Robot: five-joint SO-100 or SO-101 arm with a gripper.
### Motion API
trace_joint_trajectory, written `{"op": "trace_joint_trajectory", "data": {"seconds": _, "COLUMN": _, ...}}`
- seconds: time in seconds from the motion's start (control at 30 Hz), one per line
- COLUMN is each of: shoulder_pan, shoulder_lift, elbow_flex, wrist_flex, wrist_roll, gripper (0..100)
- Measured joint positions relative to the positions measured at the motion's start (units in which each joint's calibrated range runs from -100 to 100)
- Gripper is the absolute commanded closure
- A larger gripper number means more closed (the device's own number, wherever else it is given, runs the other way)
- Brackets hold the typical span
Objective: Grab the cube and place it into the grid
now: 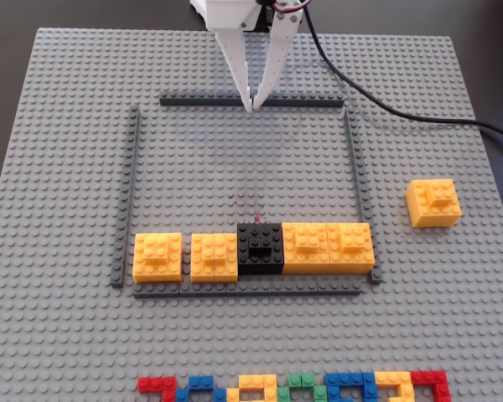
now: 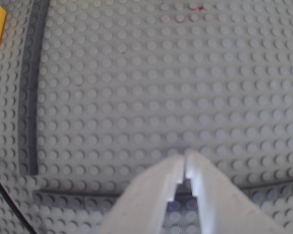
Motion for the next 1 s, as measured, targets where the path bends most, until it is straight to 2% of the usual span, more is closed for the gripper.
{"op": "trace_joint_trajectory", "data": {"seconds": 0.27, "shoulder_pan": -1.0, "shoulder_lift": 0.0, "elbow_flex": 0.0, "wrist_flex": -3.4, "wrist_roll": -3.2, "gripper": 100}}
{"op": "trace_joint_trajectory", "data": {"seconds": 1.0, "shoulder_pan": -1.0, "shoulder_lift": 0.0, "elbow_flex": 0.0, "wrist_flex": -4.4, "wrist_roll": -3.1, "gripper": 100}}
